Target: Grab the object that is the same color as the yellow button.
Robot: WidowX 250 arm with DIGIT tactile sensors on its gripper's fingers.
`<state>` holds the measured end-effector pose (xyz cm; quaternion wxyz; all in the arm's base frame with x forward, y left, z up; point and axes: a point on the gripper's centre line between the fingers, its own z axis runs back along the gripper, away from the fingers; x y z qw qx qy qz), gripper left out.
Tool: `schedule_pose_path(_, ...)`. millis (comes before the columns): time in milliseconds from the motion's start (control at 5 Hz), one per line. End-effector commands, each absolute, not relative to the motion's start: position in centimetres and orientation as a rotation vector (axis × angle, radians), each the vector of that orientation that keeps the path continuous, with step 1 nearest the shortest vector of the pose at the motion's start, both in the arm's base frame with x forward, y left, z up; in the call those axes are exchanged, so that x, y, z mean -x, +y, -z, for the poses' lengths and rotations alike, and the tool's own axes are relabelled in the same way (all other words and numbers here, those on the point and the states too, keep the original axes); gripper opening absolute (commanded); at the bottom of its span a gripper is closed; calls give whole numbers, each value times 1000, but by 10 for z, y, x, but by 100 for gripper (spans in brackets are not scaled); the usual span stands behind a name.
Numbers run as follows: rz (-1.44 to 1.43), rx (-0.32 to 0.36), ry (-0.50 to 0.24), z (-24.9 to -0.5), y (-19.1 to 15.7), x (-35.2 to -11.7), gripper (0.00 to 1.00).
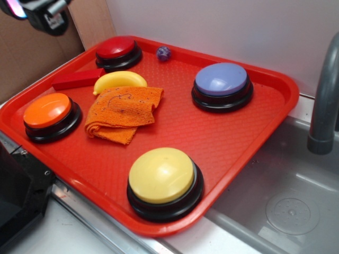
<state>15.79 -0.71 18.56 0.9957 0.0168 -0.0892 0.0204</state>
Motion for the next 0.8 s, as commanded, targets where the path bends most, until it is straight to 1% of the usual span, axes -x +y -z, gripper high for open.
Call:
schedule_pose_path(0,86,-66,-244,-139,28,-208,100)
schedule_pose_path(200,102,-60,-224,-110,49,-227,100)
schedule_pose_path(400,151,-45,-157,-81,61,-243,100)
schedule_pose_path(600,125,-42,-115,-55,76,-251,100)
